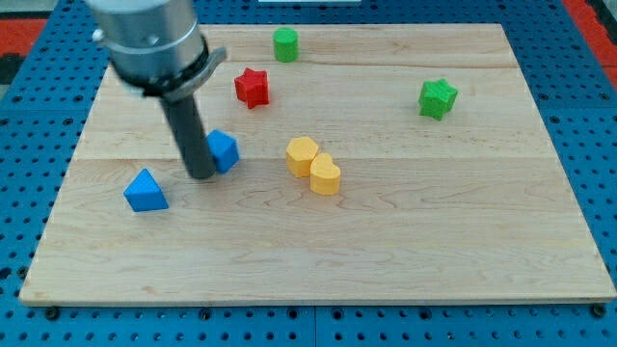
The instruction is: Slide the blue cube towards the top right
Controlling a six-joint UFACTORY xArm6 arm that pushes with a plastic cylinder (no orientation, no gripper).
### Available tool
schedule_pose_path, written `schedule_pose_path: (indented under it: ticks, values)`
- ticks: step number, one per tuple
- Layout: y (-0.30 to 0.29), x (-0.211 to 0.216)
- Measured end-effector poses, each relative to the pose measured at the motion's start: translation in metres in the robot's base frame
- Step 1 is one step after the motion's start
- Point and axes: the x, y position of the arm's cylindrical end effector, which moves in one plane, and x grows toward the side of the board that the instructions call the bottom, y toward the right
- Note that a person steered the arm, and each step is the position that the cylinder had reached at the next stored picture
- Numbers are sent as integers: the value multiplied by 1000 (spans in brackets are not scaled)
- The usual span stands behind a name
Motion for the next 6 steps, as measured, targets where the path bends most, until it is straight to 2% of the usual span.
schedule_pose_path:
  ticks: [1, 2, 5, 6]
  values:
    - [20, -40]
    - [-23, -57]
    - [136, -91]
    - [142, -70]
